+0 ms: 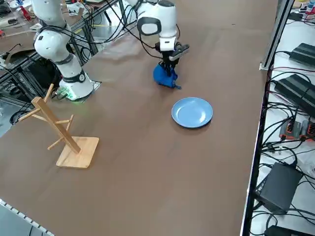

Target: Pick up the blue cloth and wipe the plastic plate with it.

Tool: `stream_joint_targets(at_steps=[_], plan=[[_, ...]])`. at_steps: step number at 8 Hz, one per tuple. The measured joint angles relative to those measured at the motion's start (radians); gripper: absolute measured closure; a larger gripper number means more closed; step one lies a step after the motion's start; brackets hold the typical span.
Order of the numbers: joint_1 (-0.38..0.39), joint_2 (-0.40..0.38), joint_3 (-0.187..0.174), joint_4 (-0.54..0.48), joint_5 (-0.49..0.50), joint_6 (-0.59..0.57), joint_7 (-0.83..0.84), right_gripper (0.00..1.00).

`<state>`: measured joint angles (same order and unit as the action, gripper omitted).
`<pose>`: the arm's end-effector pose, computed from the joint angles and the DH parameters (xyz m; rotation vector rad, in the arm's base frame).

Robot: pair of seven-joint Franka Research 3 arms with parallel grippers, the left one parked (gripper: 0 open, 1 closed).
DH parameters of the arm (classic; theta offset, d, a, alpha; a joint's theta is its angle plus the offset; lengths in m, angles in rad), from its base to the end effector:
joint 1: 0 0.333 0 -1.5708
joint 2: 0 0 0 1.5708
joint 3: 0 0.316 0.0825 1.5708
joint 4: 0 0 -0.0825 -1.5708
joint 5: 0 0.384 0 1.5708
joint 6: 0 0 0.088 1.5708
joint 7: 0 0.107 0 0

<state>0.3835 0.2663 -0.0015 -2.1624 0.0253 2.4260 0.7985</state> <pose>0.5233 0.2103 0.2724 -3.0557 0.6762 0.0176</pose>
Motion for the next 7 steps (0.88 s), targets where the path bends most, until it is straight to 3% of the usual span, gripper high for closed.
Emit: stream_joint_targets(at_steps=[2, 5, 7], plan=[[-0.038, -0.027, -0.001, 0.082, -0.002, -0.131, -0.11, 0.91], [-0.116, -0.045, -0.004, 0.291, -0.003, -0.379, -0.268, 0.91], [-0.164, -0.043, -0.004, 0.401, -0.01, -0.461, -0.391, 0.91]])
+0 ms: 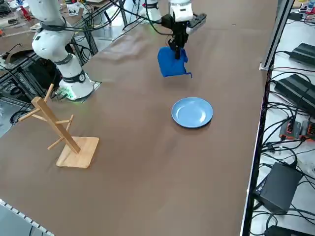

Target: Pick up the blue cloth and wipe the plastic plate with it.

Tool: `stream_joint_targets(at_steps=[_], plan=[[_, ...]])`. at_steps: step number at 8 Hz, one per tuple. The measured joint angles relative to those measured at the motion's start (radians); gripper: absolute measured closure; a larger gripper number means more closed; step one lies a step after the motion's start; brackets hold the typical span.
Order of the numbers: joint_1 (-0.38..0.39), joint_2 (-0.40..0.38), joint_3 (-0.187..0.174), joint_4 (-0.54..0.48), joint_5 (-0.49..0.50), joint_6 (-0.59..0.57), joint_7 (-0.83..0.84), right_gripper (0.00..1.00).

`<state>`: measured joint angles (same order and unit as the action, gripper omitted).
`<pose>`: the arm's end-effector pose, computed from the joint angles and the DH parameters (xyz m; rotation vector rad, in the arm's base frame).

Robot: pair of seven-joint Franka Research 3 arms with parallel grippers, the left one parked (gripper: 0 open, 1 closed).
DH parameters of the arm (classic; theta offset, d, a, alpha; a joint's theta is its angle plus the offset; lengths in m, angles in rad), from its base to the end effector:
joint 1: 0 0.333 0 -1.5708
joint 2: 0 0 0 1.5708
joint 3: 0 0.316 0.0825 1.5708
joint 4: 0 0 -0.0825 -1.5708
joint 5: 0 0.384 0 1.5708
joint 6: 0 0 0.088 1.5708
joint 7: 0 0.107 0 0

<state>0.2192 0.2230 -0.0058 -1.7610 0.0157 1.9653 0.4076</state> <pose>0.6068 0.1328 0.4357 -3.1189 0.3133 0.0342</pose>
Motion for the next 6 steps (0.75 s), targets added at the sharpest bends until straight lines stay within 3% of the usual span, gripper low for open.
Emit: stream_joint_targets(at_steps=[3, 6], plan=[[-0.089, 0.045, -0.002, 0.062, -0.042, -0.007, -0.147, 0.91], [-0.14, 0.145, -0.002, 0.101, -0.102, 0.038, -0.223, 0.91]])
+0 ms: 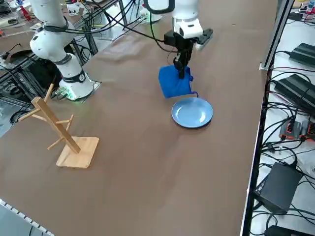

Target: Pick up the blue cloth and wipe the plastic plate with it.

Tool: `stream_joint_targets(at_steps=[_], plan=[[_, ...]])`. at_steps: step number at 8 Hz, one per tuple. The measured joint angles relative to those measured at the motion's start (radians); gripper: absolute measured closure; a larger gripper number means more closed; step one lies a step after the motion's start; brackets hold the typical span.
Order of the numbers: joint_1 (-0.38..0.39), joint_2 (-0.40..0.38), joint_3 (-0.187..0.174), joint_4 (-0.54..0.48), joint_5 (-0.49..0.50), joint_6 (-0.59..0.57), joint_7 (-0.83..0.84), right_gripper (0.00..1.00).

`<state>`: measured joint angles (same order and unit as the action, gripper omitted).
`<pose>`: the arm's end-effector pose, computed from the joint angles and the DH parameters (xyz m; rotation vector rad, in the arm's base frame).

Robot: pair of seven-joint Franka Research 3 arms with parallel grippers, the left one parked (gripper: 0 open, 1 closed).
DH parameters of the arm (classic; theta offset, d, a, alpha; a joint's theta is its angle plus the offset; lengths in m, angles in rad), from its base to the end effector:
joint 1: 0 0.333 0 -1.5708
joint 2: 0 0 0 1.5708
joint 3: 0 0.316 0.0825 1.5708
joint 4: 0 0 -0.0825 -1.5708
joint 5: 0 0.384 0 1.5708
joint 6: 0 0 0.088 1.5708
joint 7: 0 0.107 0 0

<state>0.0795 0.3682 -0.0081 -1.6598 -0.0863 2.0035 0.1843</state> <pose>0.6558 0.0422 0.3937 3.0561 -0.1150 -0.0214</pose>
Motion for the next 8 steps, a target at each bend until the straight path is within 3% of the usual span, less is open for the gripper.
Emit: stream_joint_targets(at_steps=[4, 8], plan=[[-0.082, 0.12, -0.001, 0.065, -0.024, 0.111, -0.086, 0.91], [-0.078, 0.167, 0.01, 0.091, -0.024, 0.146, -0.083, 0.91]])
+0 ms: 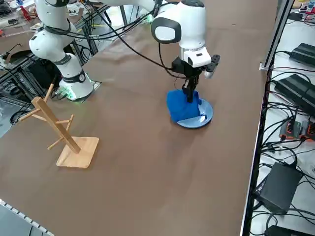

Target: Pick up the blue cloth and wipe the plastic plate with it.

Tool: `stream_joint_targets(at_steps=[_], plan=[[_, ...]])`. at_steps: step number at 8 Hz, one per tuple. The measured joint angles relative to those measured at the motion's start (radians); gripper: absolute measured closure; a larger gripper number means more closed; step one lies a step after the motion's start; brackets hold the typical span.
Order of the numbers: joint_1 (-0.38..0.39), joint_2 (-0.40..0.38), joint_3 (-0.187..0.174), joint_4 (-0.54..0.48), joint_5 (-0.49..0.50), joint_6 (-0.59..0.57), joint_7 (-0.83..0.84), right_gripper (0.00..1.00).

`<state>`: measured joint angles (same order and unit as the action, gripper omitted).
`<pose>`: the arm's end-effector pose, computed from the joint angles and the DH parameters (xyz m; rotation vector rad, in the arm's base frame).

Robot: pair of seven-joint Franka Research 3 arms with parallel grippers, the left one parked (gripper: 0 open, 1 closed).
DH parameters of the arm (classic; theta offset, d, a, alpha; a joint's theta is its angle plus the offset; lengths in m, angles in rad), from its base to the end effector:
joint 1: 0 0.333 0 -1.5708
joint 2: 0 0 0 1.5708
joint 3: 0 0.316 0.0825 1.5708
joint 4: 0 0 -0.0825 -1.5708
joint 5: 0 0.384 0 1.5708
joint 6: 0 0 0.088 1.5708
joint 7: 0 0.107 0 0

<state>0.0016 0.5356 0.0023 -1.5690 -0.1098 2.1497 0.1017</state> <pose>0.6976 -0.0020 0.3356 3.0505 -0.0612 0.0761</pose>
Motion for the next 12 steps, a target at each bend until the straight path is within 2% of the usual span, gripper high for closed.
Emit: stream_joint_targets(at_steps=[2, 5, 8, 12], plan=[[0.001, 0.016, 0.006, 0.018, 0.001, 0.008, 0.015, 0.91], [0.001, 0.085, 0.009, 0.035, 0.001, 0.051, 0.024, 0.91], [0.001, 0.11, 0.009, 0.045, 0.001, 0.063, 0.03, 0.91], [-0.003, 0.164, 0.009, 0.046, 0.034, 0.121, 0.041, 0.91]])
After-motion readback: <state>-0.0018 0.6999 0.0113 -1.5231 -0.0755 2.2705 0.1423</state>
